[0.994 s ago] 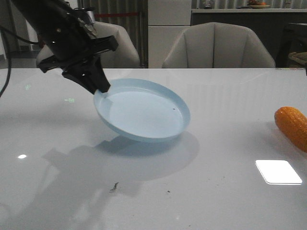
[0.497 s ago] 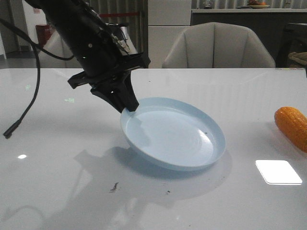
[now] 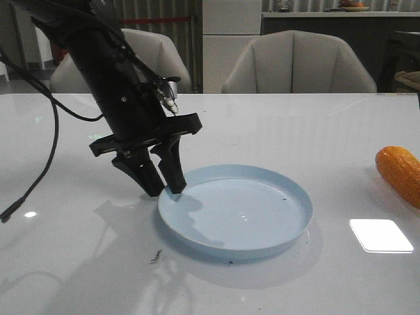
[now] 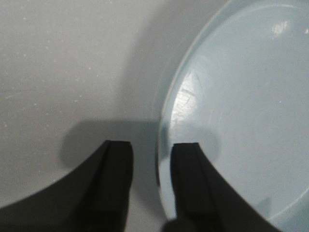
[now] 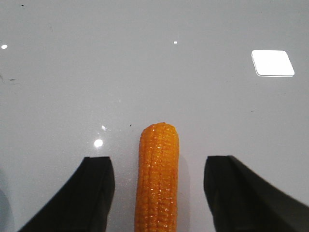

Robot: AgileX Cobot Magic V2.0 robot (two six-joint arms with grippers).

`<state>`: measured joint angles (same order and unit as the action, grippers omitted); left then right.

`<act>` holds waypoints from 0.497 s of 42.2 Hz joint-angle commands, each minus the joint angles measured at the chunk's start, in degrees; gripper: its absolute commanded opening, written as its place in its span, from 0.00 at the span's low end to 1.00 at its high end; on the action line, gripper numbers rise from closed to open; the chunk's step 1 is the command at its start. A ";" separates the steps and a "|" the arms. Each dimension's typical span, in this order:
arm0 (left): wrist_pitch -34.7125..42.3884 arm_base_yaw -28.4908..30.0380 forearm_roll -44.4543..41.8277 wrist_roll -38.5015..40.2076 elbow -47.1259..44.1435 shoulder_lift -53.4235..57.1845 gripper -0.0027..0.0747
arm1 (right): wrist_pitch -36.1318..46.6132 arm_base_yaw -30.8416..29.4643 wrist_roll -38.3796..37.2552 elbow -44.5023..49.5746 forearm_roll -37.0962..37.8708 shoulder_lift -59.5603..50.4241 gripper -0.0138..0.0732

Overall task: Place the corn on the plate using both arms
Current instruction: 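Push the light blue plate with the left gripper toward the table center, then raise the left gripper away from the plate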

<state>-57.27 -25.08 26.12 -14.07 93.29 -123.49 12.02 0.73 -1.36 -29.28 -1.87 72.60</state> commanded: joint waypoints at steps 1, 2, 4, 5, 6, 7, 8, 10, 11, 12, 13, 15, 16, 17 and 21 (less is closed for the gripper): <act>-0.60 -0.23 1.58 0.55 3.26 3.39 0.67 | 4.18 -0.36 0.16 -1.78 -0.03 -1.20 0.76; -0.74 -0.23 1.58 0.55 4.05 3.39 0.69 | 4.18 -0.36 0.16 -1.78 -0.03 -1.20 0.76; -1.71 -0.15 1.55 0.55 5.61 3.39 0.70 | 4.13 -0.36 0.16 -1.78 -0.03 -1.20 0.76; -2.11 0.00 1.45 0.20 6.87 3.39 0.70 | 4.07 -0.36 0.16 -1.78 -0.03 -1.20 0.76; -2.62 0.00 1.31 0.17 7.93 3.39 0.69 | 4.07 -0.36 0.16 -1.78 -0.03 -1.20 0.76; -3.36 0.00 0.82 0.04 9.04 3.39 0.69 | 4.03 -0.36 0.16 -1.78 -0.03 -1.20 0.76; -3.99 0.04 0.35 -0.05 10.16 3.39 0.68 | 4.03 -0.36 0.16 -1.78 -0.03 -1.20 0.76; -5.19 0.04 -1.03 -0.94 13.01 3.39 0.66 | 4.03 -0.36 0.16 -1.78 -0.03 -1.20 0.76; -5.58 0.04 -1.98 -0.94 14.23 3.39 0.65 | 4.03 -0.36 0.16 -1.78 -0.03 -1.20 0.76; -5.82 0.04 -3.26 -0.94 15.81 3.39 0.64 | 4.03 -0.36 0.16 -1.78 -0.03 -1.20 0.76; -6.14 0.04 -4.65 -0.94 16.99 3.39 0.63 | 4.03 -0.36 0.16 -1.78 -0.03 -1.20 0.76; -6.58 0.04 -8.23 -0.94 19.26 3.39 0.61 | 3.89 -0.36 0.16 -1.78 -0.03 -1.20 0.76; -6.72 0.04 -9.96 -0.79 20.63 3.39 0.60 | 3.77 -0.36 0.16 -1.78 -0.03 -1.20 0.76; -6.72 0.04 -12.53 -0.10 21.58 3.50 0.59 | 3.68 -0.36 0.16 -1.78 -0.03 -1.20 0.76; -5.98 0.15 -23.38 7.29 24.32 4.40 0.56 | 3.24 -0.36 0.16 -1.78 -0.03 -1.20 0.76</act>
<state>-64.22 -25.08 10.73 -12.43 113.82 -123.49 11.66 0.73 -1.36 -29.28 -1.87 72.60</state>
